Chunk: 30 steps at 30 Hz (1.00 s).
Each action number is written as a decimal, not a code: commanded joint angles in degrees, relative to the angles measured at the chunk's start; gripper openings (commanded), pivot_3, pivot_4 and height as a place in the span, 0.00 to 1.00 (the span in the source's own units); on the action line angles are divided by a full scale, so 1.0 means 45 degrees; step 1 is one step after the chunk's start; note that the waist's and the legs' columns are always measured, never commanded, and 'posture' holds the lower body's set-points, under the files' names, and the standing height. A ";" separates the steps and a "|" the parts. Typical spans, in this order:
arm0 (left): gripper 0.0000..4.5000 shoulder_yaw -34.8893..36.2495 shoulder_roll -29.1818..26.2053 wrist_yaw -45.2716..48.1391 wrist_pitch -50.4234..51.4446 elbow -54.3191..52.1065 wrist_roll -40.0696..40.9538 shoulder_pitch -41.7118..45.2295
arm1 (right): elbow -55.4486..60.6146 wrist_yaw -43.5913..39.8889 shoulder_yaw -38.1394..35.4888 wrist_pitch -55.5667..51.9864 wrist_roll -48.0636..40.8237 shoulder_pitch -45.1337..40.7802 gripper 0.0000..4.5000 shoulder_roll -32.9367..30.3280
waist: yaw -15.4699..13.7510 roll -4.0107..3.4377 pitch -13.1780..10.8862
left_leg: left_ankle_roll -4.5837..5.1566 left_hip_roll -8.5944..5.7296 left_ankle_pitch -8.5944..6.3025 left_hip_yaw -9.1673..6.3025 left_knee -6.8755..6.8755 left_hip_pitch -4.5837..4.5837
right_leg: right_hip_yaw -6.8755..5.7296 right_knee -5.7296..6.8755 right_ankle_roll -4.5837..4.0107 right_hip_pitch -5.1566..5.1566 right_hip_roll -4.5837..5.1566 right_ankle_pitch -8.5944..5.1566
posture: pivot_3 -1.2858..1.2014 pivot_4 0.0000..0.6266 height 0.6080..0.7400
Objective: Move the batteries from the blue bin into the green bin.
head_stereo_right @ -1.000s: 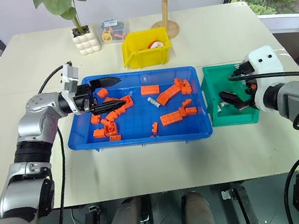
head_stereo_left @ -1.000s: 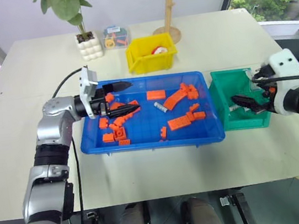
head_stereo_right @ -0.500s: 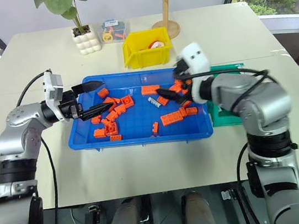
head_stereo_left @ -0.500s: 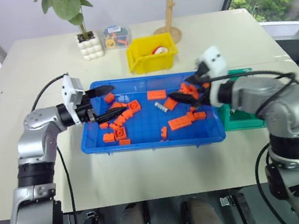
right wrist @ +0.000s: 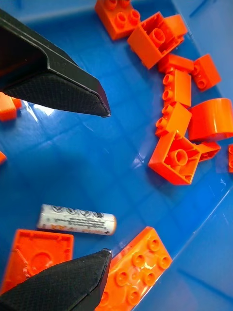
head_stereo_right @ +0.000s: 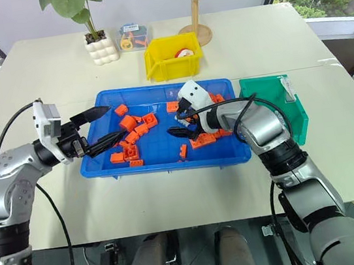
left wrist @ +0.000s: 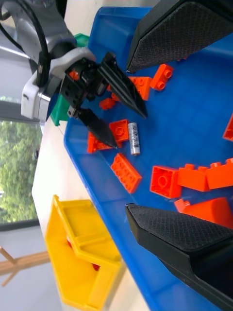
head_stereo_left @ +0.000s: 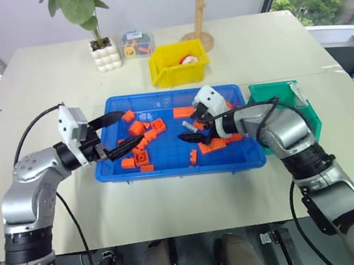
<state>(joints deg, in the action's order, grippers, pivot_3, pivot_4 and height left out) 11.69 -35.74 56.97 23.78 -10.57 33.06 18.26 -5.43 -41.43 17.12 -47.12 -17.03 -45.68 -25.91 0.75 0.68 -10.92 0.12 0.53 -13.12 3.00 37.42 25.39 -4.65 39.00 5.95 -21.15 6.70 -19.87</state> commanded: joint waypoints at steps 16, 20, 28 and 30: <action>1.00 0.0473 -0.0049 -0.1084 -0.0043 -0.1093 0.0549 -0.0584 | -0.2395 -0.1928 0.0543 0.0258 0.1320 -0.1319 0.46 0.0327 | 0.0010 0.0000 0.0000 | -0.0001 0.0000 0.0000 0.0003 0.0000 -0.0002 | -0.0001 0.0000 0.0000 0.0001 0.0000 0.0000 | 0.52 0.24 1.00; 1.00 0.0482 -0.0065 -0.1091 -0.0087 -0.1040 0.0540 -0.0585 | -0.2436 -0.1982 0.0542 0.0338 0.1562 -0.1329 0.01 0.0411 | 0.0018 0.0000 0.0000 | -0.0001 0.0000 0.0000 0.0005 -0.0001 -0.0003 | -0.0001 0.0000 0.0000 -0.0002 -0.0001 0.0000 | 0.52 0.24 1.00; 1.00 0.0267 -0.0425 -0.0353 0.0092 -0.0927 0.0783 -0.0442 | -0.2110 -0.1381 -0.0240 0.0338 0.1768 -0.1717 0.01 0.0458 | 0.0015 0.0000 0.0000 | -0.0002 0.0001 0.0000 0.0005 -0.0001 -0.0003 | -0.0001 0.0000 0.0000 -0.0002 -0.0001 0.0000 | 0.52 0.24 1.00; 1.00 0.0137 -0.0550 -0.0014 0.0071 -0.0772 0.0814 -0.0293 | -0.1782 -0.1170 -0.0661 0.0135 0.1647 -0.1991 0.01 0.0336 | 0.0008 -0.0002 -0.0001 | -0.0002 0.0000 0.0000 0.0009 -0.0001 0.0001 | -0.0001 0.0000 0.0000 -0.0011 -0.0001 0.0000 | 0.52 0.24 1.00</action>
<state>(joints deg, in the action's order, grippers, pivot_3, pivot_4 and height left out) 12.16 -37.41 55.52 24.46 -13.61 35.63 16.06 -16.83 -47.50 17.39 -46.35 -9.22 -51.49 -23.65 0.79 0.67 -10.92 0.11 0.53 -13.12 3.04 37.42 25.39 -4.65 39.01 5.95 -21.20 6.70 -19.87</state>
